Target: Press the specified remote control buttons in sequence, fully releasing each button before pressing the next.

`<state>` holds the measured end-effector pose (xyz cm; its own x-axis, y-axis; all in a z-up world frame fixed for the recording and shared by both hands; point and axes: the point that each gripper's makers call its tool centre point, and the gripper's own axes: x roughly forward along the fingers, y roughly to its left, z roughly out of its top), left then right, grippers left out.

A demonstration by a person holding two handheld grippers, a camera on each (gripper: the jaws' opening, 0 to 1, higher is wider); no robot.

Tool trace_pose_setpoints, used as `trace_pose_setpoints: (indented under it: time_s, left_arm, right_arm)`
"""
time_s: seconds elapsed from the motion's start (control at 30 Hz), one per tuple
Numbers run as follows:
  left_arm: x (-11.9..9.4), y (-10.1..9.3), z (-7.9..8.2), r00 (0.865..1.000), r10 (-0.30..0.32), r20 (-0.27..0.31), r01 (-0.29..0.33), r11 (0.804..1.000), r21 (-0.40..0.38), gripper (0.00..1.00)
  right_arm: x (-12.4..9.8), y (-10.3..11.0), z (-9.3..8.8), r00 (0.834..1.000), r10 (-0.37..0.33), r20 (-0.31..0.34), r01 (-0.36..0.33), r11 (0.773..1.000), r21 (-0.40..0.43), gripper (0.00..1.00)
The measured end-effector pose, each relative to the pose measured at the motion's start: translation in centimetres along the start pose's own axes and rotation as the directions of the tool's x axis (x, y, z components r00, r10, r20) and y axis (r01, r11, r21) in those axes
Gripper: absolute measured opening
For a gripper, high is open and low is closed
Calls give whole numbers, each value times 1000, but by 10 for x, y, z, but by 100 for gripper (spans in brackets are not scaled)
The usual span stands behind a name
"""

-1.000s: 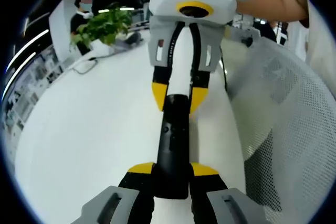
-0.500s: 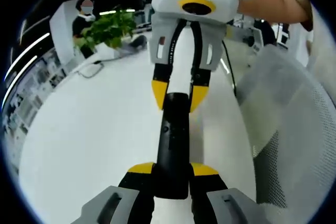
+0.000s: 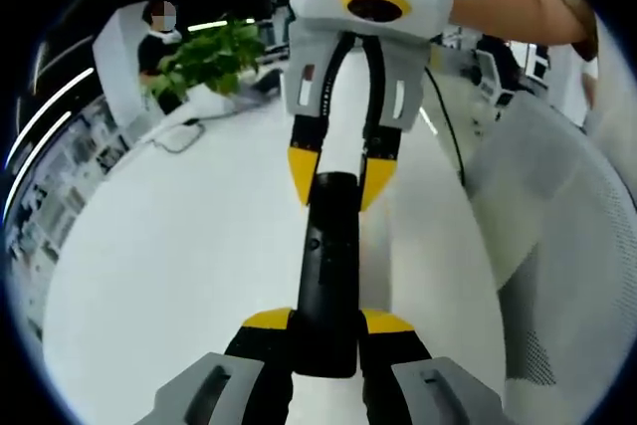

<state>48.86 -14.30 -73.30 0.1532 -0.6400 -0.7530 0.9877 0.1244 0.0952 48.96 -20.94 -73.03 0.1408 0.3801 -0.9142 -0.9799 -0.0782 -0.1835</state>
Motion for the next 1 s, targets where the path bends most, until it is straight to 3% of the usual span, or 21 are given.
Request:
trace_pose_setpoints:
  time_s: [1.0]
  left_arm:
    - [17, 75, 1, 999, 20, -31, -19, 999, 46, 24]
  right_arm:
    - [15, -68, -15, 999, -50, 18, 49, 999, 23, 20]
